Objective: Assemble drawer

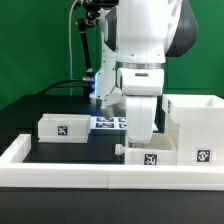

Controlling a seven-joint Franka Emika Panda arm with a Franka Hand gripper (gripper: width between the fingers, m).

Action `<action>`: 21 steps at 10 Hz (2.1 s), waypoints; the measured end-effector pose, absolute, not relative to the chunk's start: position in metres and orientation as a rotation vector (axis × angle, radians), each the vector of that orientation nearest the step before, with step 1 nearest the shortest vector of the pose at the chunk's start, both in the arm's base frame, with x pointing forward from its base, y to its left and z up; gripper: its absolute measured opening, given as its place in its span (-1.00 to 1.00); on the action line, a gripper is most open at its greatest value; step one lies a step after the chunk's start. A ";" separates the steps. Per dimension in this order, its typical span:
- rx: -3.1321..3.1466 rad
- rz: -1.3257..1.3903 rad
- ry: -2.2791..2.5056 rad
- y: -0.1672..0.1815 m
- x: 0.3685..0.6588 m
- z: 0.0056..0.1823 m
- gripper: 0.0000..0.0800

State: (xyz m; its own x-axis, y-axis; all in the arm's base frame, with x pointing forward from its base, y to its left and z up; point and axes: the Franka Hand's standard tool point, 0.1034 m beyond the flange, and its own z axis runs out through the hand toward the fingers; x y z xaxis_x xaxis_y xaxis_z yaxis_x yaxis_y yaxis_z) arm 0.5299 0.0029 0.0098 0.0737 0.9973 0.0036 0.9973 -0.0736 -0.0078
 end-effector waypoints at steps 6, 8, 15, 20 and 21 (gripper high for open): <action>-2.277 0.005 -2.153 0.001 0.530 0.010 -0.90; -2.268 0.006 -2.162 0.001 0.530 0.009 -0.90; -2.273 0.012 -2.166 0.003 0.529 0.009 -0.90; -2.295 0.037 -2.146 0.002 0.530 0.009 -0.90; -2.284 0.038 -2.157 0.001 0.530 0.009 -0.90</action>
Offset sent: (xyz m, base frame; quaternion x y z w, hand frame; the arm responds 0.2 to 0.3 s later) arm 0.0000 0.0000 0.0000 0.0000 0.0000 0.0000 1.0000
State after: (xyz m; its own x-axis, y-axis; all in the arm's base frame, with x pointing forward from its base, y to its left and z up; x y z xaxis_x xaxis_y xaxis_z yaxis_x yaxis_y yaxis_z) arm 0.5297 0.0013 0.0089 0.0573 0.9982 -0.0176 0.9982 -0.0576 -0.0164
